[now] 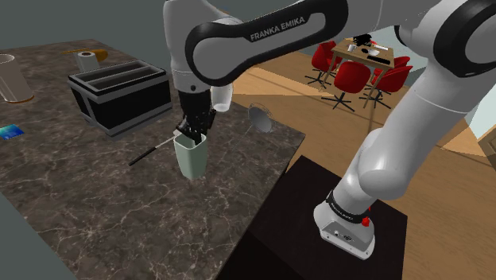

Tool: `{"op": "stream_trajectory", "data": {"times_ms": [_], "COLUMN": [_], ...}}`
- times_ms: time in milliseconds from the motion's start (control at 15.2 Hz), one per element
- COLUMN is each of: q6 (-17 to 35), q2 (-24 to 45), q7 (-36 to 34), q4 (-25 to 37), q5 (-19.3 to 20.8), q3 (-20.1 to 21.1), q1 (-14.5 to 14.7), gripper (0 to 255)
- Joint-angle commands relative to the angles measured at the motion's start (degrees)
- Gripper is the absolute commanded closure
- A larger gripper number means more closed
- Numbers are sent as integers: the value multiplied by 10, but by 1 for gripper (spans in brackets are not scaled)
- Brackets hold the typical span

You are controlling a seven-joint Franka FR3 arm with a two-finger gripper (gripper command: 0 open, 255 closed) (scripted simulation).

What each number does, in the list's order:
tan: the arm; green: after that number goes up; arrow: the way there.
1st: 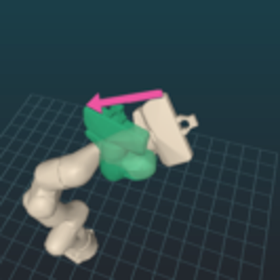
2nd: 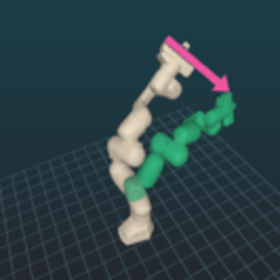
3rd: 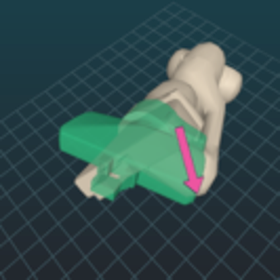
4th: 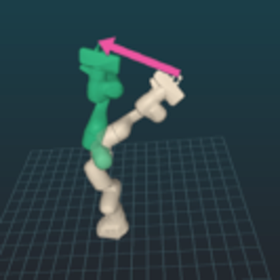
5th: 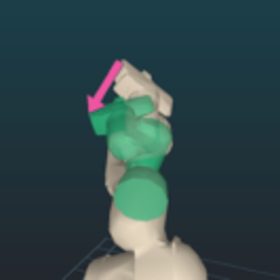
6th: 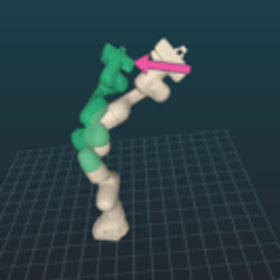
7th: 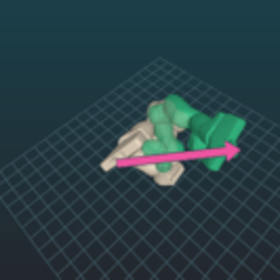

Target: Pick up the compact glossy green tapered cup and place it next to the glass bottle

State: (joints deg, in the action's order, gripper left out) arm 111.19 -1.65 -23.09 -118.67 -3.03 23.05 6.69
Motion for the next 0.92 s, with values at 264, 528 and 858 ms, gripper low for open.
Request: {"op": "stream_trajectory", "data": {"times_ms": [264, 528, 858], "q6": [-45, -76, -114], "q2": [-14, -21, -26], "q7": [3, 4, 4], "q4": [32, 56, 90], "q5": [-5, -6, -7], "q3": [-2, -3, -4], "q1": [-1, -2, -3], "gripper": [255, 255, 255]}}
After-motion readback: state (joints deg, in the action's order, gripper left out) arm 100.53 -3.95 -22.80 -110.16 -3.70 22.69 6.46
